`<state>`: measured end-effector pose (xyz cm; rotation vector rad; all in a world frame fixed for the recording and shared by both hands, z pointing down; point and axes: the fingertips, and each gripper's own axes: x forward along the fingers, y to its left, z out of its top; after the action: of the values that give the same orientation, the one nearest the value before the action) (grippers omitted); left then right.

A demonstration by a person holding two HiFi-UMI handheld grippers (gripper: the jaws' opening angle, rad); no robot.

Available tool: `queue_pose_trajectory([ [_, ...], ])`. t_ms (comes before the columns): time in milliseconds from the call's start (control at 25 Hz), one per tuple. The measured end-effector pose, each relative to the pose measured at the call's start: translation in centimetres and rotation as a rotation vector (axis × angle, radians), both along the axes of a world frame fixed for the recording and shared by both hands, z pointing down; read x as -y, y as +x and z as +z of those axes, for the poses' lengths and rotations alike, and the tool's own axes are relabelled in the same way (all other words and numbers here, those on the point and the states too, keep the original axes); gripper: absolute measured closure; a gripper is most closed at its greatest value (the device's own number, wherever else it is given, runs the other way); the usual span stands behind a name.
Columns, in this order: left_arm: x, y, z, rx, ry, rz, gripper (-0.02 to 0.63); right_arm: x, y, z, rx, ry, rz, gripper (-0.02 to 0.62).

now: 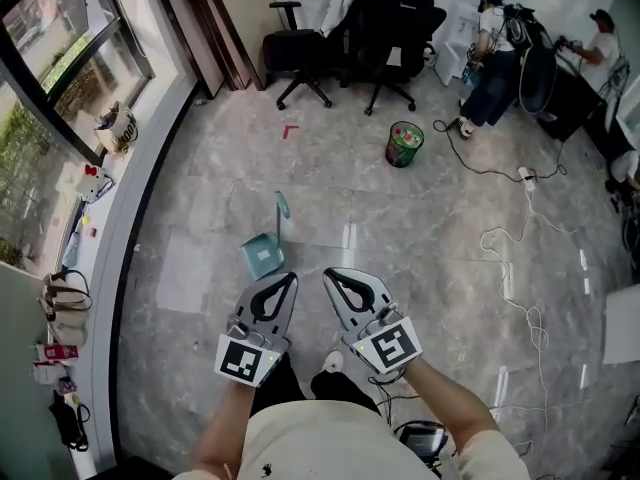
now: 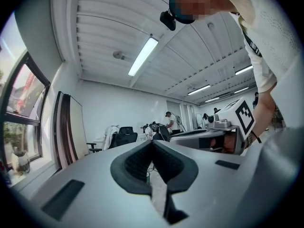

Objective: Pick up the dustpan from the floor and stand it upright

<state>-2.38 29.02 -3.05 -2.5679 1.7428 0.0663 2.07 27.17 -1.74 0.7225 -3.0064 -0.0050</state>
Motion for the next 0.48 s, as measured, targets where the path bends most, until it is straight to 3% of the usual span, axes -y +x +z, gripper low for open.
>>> queue_pose_trajectory([
  [200,-2.6,1.1,-2.0,0.069,0.038,0.023,0.595,-1.6,2.4,-1.7,0.053,-0.003,0.061,0.577],
  [480,-3.5,-1.5,-2.5,0.047,0.029,-0.026,0.595,-1.4,3.6,-2.7,0.087,-0.025,0.186,0.577],
])
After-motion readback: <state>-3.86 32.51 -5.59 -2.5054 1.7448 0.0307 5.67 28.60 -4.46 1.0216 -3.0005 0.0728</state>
